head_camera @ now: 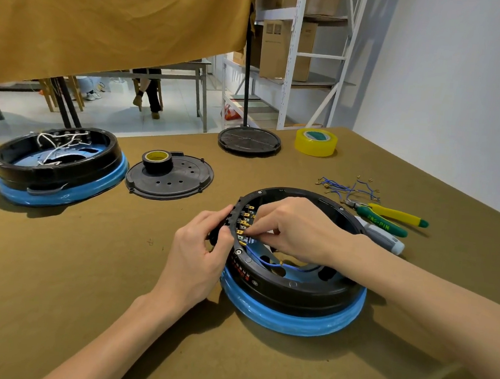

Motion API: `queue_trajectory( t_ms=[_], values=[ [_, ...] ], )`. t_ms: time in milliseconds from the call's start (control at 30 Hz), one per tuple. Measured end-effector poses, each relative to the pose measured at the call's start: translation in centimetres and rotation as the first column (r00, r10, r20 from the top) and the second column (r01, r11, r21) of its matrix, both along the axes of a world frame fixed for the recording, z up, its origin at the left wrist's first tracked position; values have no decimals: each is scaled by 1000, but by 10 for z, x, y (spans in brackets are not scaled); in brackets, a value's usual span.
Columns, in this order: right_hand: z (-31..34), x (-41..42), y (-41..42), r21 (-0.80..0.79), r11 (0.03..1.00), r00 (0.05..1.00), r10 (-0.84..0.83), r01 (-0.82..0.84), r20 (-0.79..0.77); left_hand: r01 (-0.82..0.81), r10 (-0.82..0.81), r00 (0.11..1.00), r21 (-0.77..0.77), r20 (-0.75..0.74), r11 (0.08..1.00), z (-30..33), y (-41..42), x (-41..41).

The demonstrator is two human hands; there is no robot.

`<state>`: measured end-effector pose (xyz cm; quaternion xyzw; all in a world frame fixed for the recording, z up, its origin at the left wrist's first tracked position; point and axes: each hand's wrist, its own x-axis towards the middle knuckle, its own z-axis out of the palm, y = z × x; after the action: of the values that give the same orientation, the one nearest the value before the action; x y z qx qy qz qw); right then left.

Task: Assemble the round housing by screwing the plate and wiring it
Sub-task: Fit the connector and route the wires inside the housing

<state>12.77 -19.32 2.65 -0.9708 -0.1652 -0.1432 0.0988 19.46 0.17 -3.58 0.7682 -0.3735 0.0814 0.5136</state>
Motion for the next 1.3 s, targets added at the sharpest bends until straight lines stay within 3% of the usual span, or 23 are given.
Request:
queue_trajectory(
  t_ms=[400, 567, 767, 1000, 1300],
  values=[
    [-3, 0, -3, 3, 999, 994, -48, 48, -96, 0, 0, 1000, 3, -5, 1000, 0, 1, -2],
    [-2, 1, -2, -67, 998, 996, -11, 5, -91, 3, -3, 1000, 6, -7, 1000, 0, 2, -1],
    [-1, 0, 2, -133, 990, 997, 46, -37, 65, -29, 29, 999, -18, 38, 999, -2, 2, -3],
    [2, -5, 1, -212, 965, 978, 180, -156, 103, -81, 85, 996, -103, 40, 991, -2, 4, -4],
    [2, -3, 3, -265, 941, 964, 246, -212, 101, -66, 67, 998, -74, 21, 995, -2, 7, -4]
  ],
)
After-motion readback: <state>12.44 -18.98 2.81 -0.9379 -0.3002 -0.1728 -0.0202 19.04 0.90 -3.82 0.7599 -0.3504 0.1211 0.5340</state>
